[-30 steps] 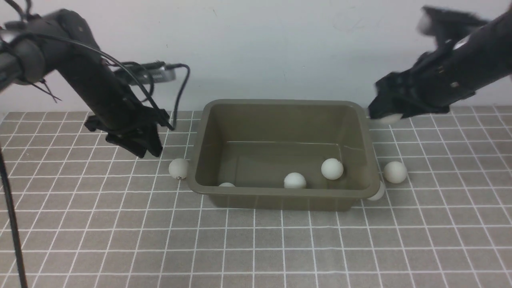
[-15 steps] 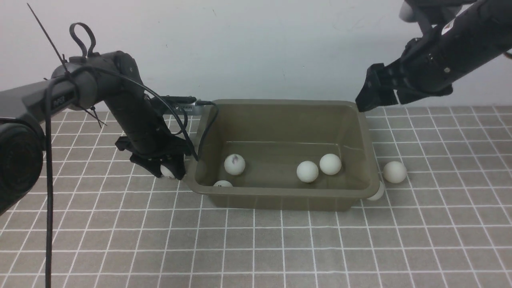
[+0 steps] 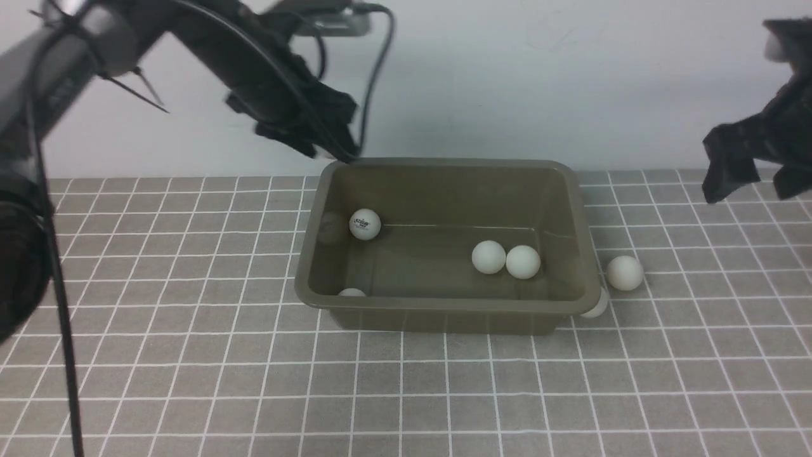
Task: Put the table tennis balls into the box on the grey coffee tablecloth.
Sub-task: 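Drop the ball into the bin, then reach for and grasp a ping pong ball on the table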
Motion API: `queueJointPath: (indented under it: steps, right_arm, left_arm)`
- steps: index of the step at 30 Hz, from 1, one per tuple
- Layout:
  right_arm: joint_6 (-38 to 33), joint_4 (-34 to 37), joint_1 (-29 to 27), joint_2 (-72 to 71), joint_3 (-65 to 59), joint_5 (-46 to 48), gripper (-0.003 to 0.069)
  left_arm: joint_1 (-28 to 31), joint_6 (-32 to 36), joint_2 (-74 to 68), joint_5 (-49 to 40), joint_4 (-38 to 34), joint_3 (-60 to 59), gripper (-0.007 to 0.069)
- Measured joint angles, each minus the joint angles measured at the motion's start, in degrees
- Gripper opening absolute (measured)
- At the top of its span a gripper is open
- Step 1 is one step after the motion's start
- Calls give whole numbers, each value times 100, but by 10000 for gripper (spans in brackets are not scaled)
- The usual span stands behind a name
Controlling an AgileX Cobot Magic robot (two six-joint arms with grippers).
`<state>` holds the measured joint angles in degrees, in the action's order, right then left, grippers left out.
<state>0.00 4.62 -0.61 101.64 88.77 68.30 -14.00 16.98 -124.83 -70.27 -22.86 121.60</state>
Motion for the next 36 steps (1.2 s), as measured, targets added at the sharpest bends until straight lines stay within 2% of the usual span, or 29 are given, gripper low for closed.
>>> queueJointPath:
  steps: [3,7,11,13,17,19,24,26,27,29,34,36]
  right_arm:
    - [-77,222,1,315,0,-79,569]
    - [-267,734,12,805,0,-353,569]
    - [-419,1126,12,1178,0,-581,569]
    - [-495,1230,36,1345,0,-695,569]
    - [-535,1271,107,1526,0,-825,569]
    - [-535,1273,168,1684,5,-936,569]
    - [-535,1289,245,1997,6,-1191,566]
    - [-535,1336,271,2114,8,-1300,538]
    - [-535,1367,271,2146,13,-1317,508]
    - [-535,1394,278,2181,76,-1268,348]
    - [-411,1325,278,1998,618,-790,363]
    - [-263,1506,360,1652,1117,-517,363]
  left_arm:
    - [-190,-38,-252,-10,67,0,377]
    - [-349,-439,-737,-10,588,0,539]
    - [-364,-855,-972,2,1142,0,571]
    - [-350,-958,-967,-4,1504,-6,522]
    - [-316,-999,-825,-4,1727,-6,403]
    - [-309,-998,-629,-9,1871,-6,283]
    - [-309,-998,-270,-13,2102,-6,104]
    - [-309,-998,-25,-22,2131,-6,36]
    - [-309,-998,91,-25,2135,-6,21]
    - [-298,-998,506,-36,2149,-12,0]
    - [-178,-1012,1307,-36,2141,-355,-5]
    - [27,-1077,1946,-36,2137,-1048,-5]
